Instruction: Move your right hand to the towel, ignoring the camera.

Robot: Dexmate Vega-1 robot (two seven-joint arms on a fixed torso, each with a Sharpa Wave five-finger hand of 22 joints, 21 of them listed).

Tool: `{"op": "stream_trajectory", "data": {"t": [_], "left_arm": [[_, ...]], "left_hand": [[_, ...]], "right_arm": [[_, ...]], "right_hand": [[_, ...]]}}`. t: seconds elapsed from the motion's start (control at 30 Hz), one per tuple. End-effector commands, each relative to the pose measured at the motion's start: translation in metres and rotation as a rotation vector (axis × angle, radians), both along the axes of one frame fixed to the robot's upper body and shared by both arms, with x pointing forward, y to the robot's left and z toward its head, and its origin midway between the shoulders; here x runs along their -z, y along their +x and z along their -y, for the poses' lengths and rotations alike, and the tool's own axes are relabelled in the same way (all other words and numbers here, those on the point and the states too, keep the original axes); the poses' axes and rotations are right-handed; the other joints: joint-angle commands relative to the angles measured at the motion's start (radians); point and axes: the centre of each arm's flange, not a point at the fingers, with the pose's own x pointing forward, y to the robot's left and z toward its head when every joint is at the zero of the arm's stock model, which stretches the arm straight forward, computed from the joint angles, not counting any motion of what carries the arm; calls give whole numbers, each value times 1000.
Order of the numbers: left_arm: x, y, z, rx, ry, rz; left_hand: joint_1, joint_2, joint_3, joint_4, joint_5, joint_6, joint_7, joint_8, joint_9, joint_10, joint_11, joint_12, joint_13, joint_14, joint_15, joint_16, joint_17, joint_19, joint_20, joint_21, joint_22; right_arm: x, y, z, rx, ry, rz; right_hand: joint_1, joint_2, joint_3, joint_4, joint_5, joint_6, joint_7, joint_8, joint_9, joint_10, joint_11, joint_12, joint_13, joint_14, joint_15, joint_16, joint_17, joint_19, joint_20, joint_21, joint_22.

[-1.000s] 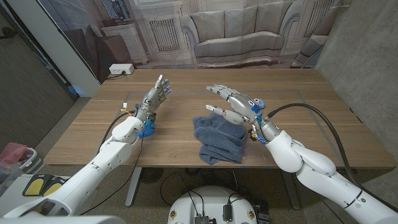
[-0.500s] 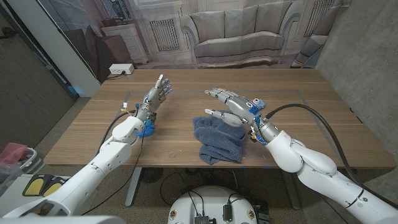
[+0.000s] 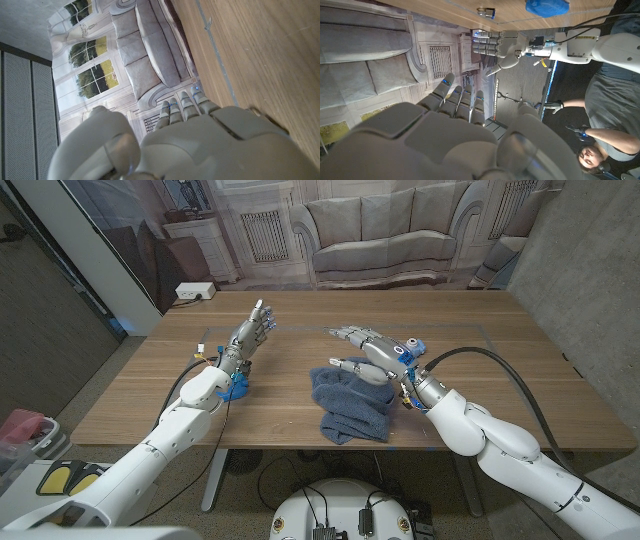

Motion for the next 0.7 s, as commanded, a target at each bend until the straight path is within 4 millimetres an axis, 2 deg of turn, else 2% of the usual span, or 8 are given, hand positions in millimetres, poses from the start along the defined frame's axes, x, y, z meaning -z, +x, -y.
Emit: {"op": "stream_trajectory", "data": {"t": [0.03, 0.17, 0.7], "left_arm": [[4, 3, 1, -3, 0, -16], [6, 3, 1, -5, 0, -16], [5, 3, 0, 3, 4, -3]], "left_hand": [[0, 6, -5, 1, -1, 8, 2, 3, 4, 10, -5, -1, 6, 8, -5, -3, 3, 5, -19, -1, 4], [0, 7, -6, 1, -1, 8, 1, 2, 4, 10, -4, -1, 6, 8, -5, -3, 3, 4, -19, -2, 4], [1, 7, -8, 1, -2, 6, 1, 1, 4, 9, -2, -2, 6, 4, -5, -5, 3, 4, -19, -4, 4]], "right_arm": [[5, 7, 1, 23, -19, -45], [5, 9, 0, 25, -25, -57], [13, 9, -1, 6, -39, -87]], "right_hand": [[-3, -1, 0, -5, 4, 1, -8, 7, 6, 6, 1, 2, 2, 9, -2, 1, 4, 8, -25, -3, 4], [-4, -1, 0, -5, 4, 1, -8, 6, 6, 6, 6, 1, 2, 11, -2, 0, 4, 9, -25, -5, 4], [-6, -1, -1, -5, 4, 3, -9, 6, 6, 12, -4, 2, 2, 17, -6, 0, 4, 14, -26, -10, 4]]}}
